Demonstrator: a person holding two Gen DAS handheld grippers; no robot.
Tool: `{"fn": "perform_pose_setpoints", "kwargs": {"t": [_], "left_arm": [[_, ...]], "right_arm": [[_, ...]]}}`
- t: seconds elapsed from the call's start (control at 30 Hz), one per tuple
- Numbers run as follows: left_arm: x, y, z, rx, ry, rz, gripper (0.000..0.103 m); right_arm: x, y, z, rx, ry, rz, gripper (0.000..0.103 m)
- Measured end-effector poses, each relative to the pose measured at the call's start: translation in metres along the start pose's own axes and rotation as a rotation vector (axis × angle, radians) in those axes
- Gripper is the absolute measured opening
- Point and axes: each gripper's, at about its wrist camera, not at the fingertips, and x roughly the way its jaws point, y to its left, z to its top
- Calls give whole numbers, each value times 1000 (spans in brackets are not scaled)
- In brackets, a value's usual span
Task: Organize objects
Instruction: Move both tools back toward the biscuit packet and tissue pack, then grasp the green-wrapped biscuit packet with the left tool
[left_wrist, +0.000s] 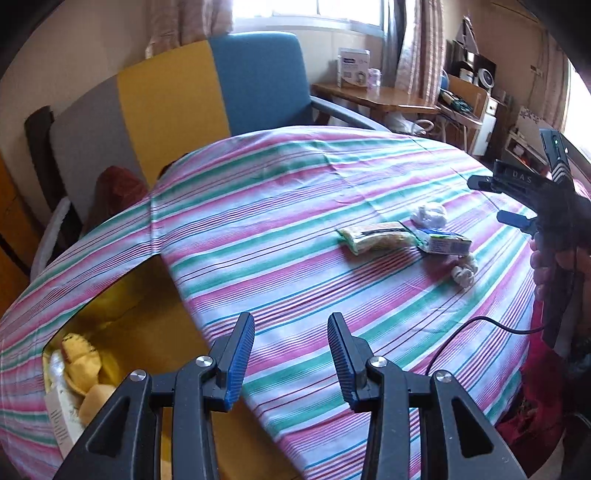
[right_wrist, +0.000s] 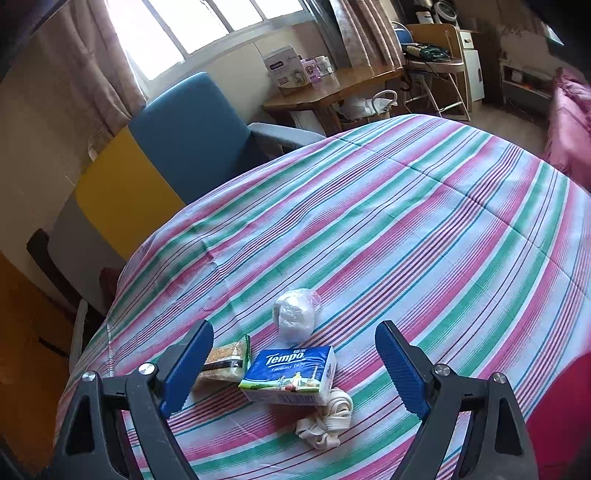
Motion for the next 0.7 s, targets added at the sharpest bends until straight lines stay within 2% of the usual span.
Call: {"fn": "perform_pose_setpoints", "kwargs": {"t": [0.23, 0.27, 0.37, 0.43, 0.5, 0.7], "left_arm": [[44, -30, 22, 24, 82, -110, 43], [51, -35, 25, 52, 95, -113, 44], [70, -51, 37, 156, 116, -130, 59], [80, -61, 48, 223, 109, -146, 61], [90, -71, 58, 295, 109, -144, 66], [135, -90, 82, 428, 171, -165, 67]], "right_arm": [[3, -10, 2, 57, 24, 12, 90], [4, -10, 2, 60, 28, 15, 90], [6, -11, 1, 69, 46, 32, 90], [8, -10, 0, 70, 55, 44, 90], [9, -9, 0, 70, 61, 51, 91], [13, -10, -1, 79, 86, 78, 92]]}}
